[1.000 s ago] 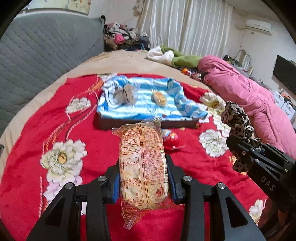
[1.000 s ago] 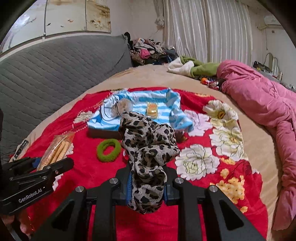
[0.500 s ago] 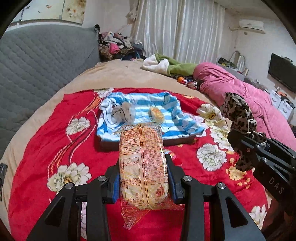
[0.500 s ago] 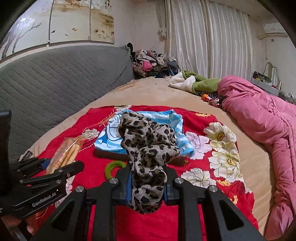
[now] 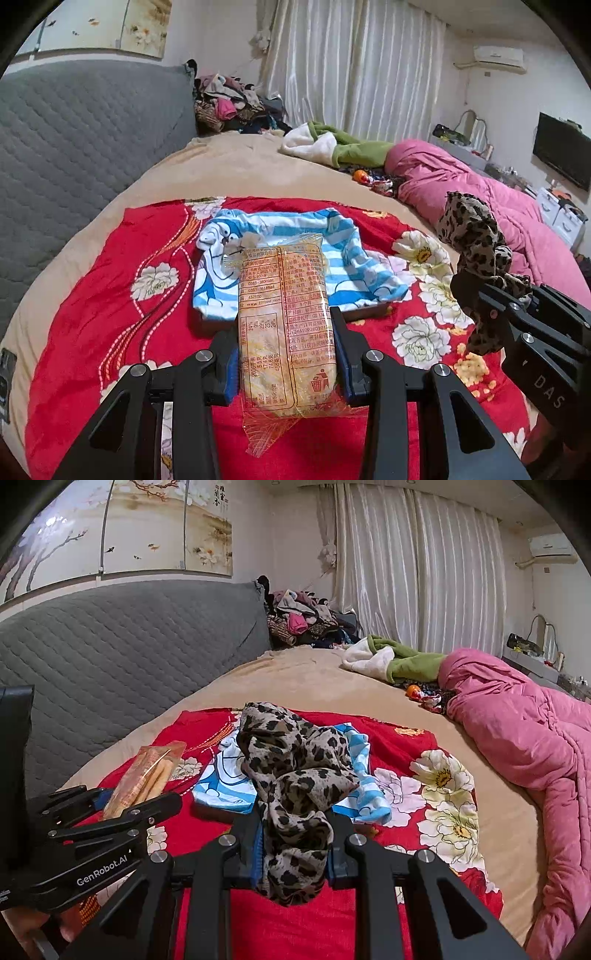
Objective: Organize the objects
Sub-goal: 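Lift the bread packet and leopard scrunchie and carry both toward the tray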
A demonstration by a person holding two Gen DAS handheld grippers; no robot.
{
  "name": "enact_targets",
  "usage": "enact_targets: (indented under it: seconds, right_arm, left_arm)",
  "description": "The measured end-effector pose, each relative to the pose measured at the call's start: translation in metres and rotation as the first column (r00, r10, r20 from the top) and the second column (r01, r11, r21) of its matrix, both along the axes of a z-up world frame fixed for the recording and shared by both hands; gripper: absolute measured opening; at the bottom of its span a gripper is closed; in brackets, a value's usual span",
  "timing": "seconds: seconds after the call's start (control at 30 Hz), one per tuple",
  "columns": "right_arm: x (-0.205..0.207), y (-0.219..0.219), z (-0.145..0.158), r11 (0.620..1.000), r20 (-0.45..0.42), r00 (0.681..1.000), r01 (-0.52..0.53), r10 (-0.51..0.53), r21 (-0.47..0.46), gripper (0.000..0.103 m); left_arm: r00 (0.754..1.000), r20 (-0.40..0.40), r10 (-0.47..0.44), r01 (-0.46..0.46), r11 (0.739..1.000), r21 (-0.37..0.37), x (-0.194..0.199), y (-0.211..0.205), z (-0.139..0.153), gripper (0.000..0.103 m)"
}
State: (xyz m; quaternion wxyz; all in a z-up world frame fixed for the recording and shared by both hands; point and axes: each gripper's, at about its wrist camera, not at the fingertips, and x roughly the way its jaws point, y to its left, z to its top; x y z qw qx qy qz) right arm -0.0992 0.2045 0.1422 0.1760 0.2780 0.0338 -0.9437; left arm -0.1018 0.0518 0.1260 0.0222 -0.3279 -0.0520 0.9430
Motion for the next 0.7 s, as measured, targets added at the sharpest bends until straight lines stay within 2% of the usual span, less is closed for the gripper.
enact_targets:
  seconds: [0.7]
  right_arm:
    - [-0.046, -0.013, 0.015, 1.000, -0.022, 1.000, -0.016, 0.016, -0.002, 0.025]
  left_arm:
    - [1.000, -0.005, 0.020, -0.020, 1.000, 0.007, -0.048, -0.007, 0.009, 0.041]
